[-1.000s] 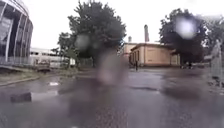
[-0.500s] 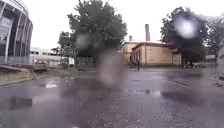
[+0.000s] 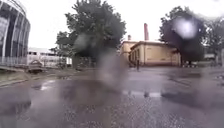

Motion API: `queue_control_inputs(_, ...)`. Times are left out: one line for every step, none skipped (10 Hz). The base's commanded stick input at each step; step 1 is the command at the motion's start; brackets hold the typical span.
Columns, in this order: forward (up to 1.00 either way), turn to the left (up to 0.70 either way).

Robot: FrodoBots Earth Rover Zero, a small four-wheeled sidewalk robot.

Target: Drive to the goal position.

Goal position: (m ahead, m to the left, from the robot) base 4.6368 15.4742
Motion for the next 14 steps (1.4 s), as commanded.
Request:
queue_control_inputs(0.70, -0.14)
queue_control_inputs(0.70, -0.14)
queue_control_inputs(0.70, -0.14)
queue_control_inputs(0.70, -0.14)
queue_control_inputs(0.70, -0.14)
queue_control_inputs(0.70, -0.14)
queue_control_inputs(0.70, -0.14)
queue_control_inputs(0.70, -0.14)
queue_control_inputs(0.70, -0.14)
queue_control_inputs(0.70, -0.07)
queue_control_inputs(0.70, -0.01)
queue_control_inputs(0.70, 0.00)
queue_control_inputs(0.70, 0.00)
queue_control_inputs(0.70, 0.00)
